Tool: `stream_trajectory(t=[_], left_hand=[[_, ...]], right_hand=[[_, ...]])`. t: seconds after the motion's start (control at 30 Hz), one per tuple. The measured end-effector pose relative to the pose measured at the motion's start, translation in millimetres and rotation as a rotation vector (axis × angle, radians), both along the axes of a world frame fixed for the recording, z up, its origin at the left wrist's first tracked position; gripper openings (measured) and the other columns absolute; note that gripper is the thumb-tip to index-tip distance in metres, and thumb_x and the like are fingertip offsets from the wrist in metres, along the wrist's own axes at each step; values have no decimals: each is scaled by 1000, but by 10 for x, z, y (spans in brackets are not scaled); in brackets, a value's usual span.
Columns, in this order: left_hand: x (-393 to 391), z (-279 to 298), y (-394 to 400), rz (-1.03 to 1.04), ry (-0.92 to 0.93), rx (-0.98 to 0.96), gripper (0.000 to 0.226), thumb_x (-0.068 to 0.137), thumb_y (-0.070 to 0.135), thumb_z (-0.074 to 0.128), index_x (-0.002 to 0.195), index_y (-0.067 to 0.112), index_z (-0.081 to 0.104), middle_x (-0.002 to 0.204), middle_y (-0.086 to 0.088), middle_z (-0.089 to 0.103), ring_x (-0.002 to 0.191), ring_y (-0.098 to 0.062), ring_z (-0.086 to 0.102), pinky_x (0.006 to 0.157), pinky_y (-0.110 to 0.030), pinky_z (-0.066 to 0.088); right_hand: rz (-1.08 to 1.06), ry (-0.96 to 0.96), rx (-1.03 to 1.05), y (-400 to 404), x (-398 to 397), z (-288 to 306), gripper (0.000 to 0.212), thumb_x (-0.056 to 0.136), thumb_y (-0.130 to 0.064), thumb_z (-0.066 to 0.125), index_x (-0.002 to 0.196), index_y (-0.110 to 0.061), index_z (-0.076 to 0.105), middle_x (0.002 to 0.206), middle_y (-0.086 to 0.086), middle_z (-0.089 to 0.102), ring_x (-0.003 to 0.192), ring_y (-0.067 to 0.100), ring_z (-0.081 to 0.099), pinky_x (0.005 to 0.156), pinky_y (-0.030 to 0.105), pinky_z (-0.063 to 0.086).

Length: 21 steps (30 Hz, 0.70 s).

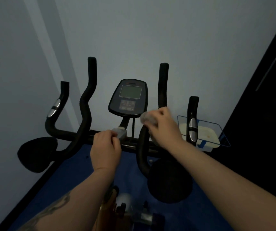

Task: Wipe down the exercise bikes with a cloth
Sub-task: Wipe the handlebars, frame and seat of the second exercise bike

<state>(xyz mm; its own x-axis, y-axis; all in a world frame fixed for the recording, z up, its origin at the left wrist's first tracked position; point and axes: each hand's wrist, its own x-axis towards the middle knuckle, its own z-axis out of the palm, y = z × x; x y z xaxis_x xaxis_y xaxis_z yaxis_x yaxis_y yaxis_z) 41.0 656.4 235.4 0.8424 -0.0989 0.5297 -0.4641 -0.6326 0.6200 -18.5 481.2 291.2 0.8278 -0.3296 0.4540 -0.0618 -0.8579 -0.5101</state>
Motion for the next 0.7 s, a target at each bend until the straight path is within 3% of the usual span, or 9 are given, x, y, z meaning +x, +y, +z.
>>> stream_trajectory(t=[0.07,0.17,0.27,0.4,0.47,0.57,0.63,0.7], left_hand=[[8,-14,-2,-6,-5,17,11,88,10,55,88,16,63,83,12,48,87,-2,40,56,-13,25],[7,-33,-6,-10,-16,29,11,88,10,55,86,15,64,82,8,54,90,-7,45,59,-23,30],[32,-22,-6,-18,17,38,13,90,12,50,87,18,61,85,7,55,89,-1,37,58,-22,27],[124,31,45,-116,78,31,15,92,11,47,86,21,56,89,9,50,92,-5,36,61,-24,28],[155,62,86,-198,98,54,16,92,10,46,87,20,57,92,7,52,93,-7,36,65,-25,29],[144,64,121,-227,83,31,17,93,8,47,88,19,59,92,6,53,93,-8,39,66,-22,28],[111,23,109,-169,88,-26,17,93,9,47,90,19,61,92,5,55,90,-7,45,64,-17,31],[63,-20,80,-64,97,-97,17,92,10,48,93,18,63,91,2,59,83,-9,51,65,-20,35]], right_hand=[[144,12,-64,173,-181,-154,21,88,-24,67,108,-26,63,106,-4,38,85,15,50,72,32,49],[310,138,-97,102,-225,-46,20,86,-23,68,106,-29,65,106,-4,40,89,14,50,75,31,47],[216,162,-223,-103,-6,202,24,90,-21,62,113,-29,63,110,-1,40,90,19,51,74,34,48],[33,72,-174,116,58,98,26,91,-16,60,115,-23,64,107,2,39,91,19,49,70,35,47],[89,35,-218,286,-93,-94,20,90,-20,62,109,-23,64,101,-3,36,87,17,46,64,32,43],[218,142,-269,359,-228,-113,20,86,-28,65,106,-29,65,96,-8,35,81,14,48,61,30,41],[227,202,-341,332,-141,-14,22,84,-34,65,106,-32,67,94,-8,41,83,16,51,65,31,43],[131,174,-433,385,-7,44,23,86,-44,59,99,-28,69,88,-7,46,92,17,48,78,31,37]])
